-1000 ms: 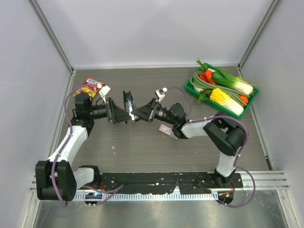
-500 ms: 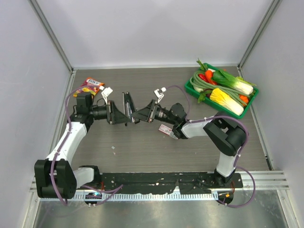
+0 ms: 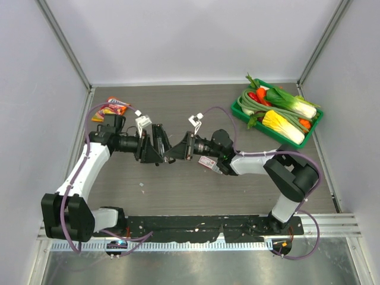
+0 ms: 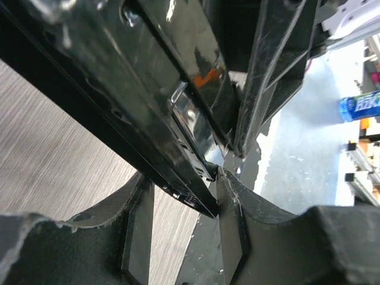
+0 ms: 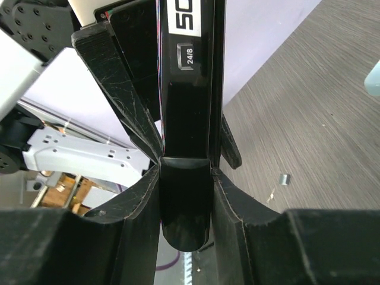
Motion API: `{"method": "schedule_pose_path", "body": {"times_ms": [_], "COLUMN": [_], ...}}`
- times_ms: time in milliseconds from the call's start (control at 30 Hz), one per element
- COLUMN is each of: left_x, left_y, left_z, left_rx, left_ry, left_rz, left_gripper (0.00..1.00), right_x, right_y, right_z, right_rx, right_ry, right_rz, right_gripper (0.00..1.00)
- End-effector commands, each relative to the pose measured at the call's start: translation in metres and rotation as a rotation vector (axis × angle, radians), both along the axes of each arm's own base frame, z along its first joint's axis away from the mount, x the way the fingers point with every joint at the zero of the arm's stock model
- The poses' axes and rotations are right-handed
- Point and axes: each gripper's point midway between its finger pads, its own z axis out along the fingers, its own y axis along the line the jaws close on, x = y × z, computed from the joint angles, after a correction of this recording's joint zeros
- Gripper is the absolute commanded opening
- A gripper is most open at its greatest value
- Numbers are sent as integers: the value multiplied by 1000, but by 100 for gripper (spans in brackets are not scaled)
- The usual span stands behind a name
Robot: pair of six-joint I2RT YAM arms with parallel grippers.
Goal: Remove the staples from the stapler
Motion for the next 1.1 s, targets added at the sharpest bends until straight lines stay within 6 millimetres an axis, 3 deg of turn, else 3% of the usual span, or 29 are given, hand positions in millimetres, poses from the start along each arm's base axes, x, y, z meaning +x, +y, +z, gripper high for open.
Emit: {"method": "schedule_pose_path", "body": {"times_ms": [0, 267, 1067], "left_x": [1, 1, 23], "left_y": [1, 7, 25], "left_z": [6, -10, -53], "left_rx": [52, 125, 351], "left_ry": [-215, -250, -402], "left_rz": [-65, -73, -155], "left_gripper": [0, 0, 0], "right_x": [5, 11, 5], "right_y": [-8, -17, -41], "right_z": [20, -3, -46], "right_rx": [-20, -243, -481], "right_ry": [-58, -162, -191], "right_rz": [-31, -52, -45], "right_gripper": [1, 1, 1]}}
